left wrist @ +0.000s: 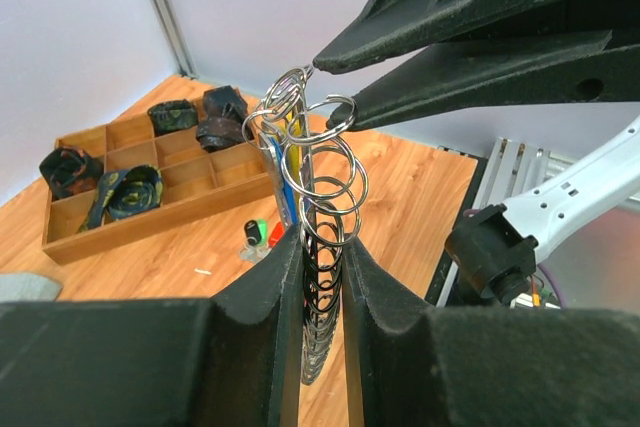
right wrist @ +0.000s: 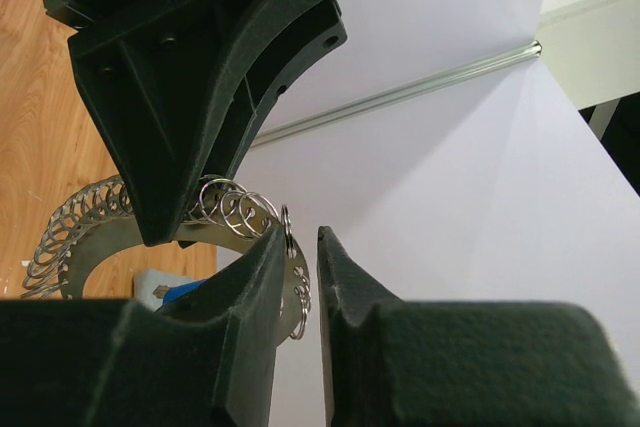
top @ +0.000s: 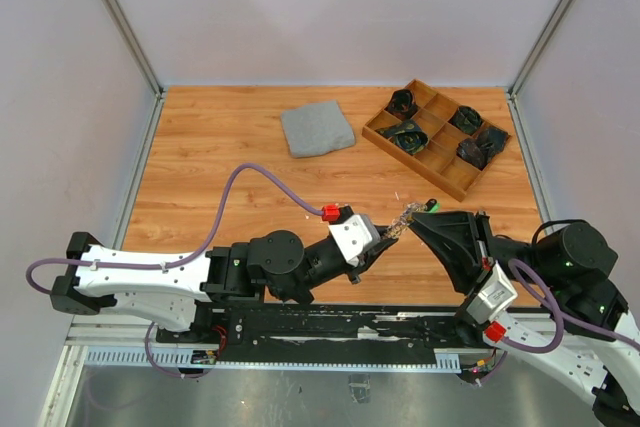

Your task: Put the keys on the keyring

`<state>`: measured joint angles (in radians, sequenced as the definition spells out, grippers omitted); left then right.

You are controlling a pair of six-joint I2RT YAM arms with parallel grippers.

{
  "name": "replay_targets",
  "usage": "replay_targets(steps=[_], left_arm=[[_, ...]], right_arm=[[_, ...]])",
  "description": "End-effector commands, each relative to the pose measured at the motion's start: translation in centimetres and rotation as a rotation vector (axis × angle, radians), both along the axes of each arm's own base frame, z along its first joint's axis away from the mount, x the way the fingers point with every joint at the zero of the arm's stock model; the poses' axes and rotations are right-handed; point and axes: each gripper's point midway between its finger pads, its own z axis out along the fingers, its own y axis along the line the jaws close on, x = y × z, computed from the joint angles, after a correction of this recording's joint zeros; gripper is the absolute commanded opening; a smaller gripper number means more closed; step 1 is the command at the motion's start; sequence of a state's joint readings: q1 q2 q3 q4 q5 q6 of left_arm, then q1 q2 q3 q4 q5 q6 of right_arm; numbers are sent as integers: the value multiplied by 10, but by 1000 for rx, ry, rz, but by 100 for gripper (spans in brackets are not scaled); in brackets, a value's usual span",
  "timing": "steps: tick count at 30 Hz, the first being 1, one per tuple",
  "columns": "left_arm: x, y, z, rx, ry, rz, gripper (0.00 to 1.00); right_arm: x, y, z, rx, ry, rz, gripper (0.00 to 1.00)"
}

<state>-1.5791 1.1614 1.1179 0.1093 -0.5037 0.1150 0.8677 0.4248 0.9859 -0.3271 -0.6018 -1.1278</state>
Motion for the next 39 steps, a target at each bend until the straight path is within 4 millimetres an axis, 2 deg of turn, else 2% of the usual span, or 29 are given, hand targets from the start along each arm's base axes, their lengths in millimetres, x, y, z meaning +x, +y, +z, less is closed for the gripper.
replay_targets(steps=[1,16,20,28,39], left_arm=[[0,1,25,-62,5,10,0],[1,-1,24,-53,-2,14,1],[1,-2,22,-47,-4,14,0],[1,-3,20,-40,-9,13,1],[4,1,21,-39,-15,34,1]], right_arm=[[-5,-5,11,13,-39,6,19],[-1,-1,-3,-35,11,-1,14],[0,-2,0,-22,15,-8,12],[1,-3,4,-12,64,-10,1],[-1,-5,3,-13,127,-9,0]])
